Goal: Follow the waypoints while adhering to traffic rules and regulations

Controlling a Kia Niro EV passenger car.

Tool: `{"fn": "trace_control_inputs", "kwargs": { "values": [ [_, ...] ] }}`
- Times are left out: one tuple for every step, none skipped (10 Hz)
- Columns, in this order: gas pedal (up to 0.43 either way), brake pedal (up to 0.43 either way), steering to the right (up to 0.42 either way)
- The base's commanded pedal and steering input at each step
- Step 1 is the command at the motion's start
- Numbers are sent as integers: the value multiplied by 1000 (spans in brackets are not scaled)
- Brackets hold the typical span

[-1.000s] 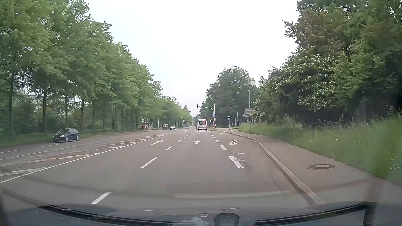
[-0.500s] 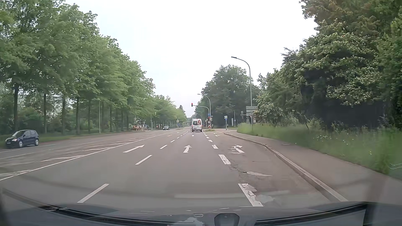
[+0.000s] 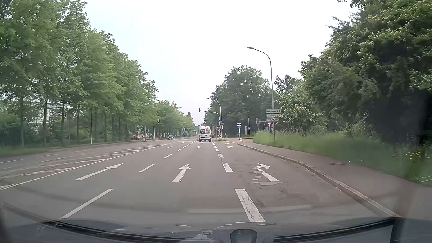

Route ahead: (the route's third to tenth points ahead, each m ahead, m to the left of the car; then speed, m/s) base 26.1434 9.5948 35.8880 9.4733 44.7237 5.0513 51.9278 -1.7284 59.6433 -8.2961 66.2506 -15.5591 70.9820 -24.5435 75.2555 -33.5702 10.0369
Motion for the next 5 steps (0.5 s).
{"fn": "trace_control_inputs", "kwargs": {
  "values": [
    [0,0,14],
    [0,0,14],
    [0,0,14],
    [0,0,13],
    [0,0,13]
  ]
}}
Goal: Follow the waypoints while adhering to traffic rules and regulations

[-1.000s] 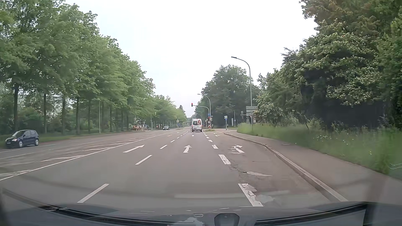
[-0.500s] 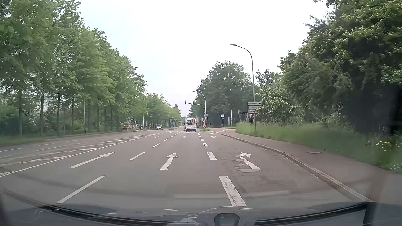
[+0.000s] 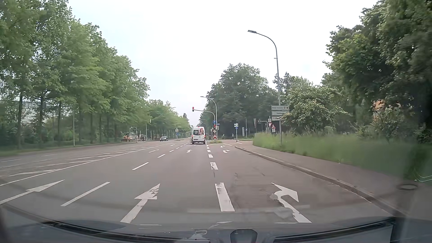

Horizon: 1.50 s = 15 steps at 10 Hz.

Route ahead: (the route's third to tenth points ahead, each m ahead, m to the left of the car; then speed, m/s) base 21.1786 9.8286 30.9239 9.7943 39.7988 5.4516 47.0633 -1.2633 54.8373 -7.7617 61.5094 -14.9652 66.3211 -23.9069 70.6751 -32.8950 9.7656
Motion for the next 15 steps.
{"fn": "trace_control_inputs", "kwargs": {
  "values": [
    [0,0,10],
    [0,0,5],
    [0,0,3],
    [0,0,3],
    [0,0,3],
    [0,0,3],
    [0,0,2],
    [0,0,1],
    [0,0,0],
    [0,0,-3],
    [0,0,-5],
    [0,0,-8],
    [0,0,-10],
    [0,0,-14],
    [0,12,-14]
  ]
}}
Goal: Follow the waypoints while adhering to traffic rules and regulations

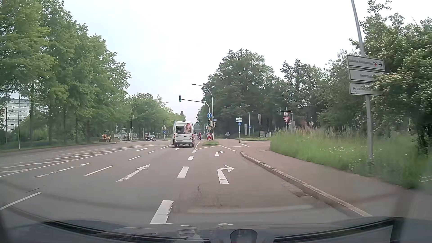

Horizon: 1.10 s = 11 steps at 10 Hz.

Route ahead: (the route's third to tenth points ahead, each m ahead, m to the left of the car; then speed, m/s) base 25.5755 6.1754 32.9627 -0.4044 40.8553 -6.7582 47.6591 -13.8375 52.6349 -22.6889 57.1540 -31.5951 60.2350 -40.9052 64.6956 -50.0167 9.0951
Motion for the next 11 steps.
{"fn": "trace_control_inputs", "kwargs": {
  "values": [
    [0,37,-14],
    [0,61,-15],
    [0,85,-15],
    [0,110,-15],
    [0,128,-14],
    [0,140,-15],
    [0,152,-16],
    [0,159,-16],
    [0,165,-16],
    [0,165,-16],
    [0,171,-16]
  ]
}}
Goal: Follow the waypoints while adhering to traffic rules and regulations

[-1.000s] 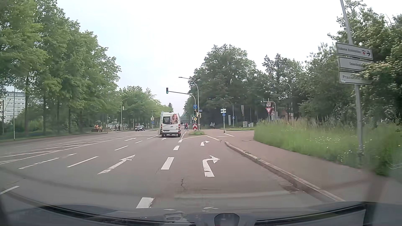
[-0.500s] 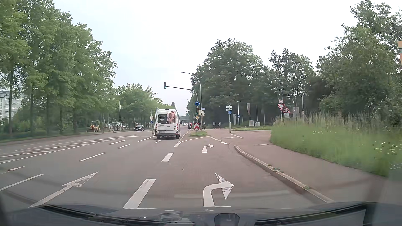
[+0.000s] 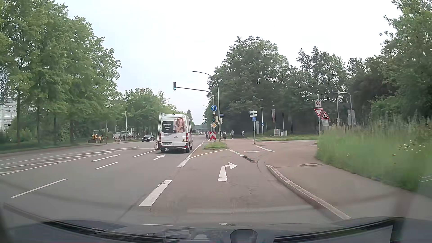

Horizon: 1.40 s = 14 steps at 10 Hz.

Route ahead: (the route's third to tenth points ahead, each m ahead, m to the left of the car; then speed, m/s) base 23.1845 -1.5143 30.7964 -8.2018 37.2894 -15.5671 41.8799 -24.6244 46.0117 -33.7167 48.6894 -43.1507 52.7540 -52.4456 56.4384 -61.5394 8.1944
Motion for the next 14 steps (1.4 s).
{"fn": "trace_control_inputs", "kwargs": {
  "values": [
    [0,171,-15],
    [0,183,-15],
    [0,189,-15],
    [0,195,-13],
    [0,195,-10],
    [0,201,-5],
    [0,201,0],
    [0,201,7],
    [0,195,16],
    [0,189,23],
    [0,183,38],
    [0,171,54],
    [0,152,75],
    [0,122,97]
  ]
}}
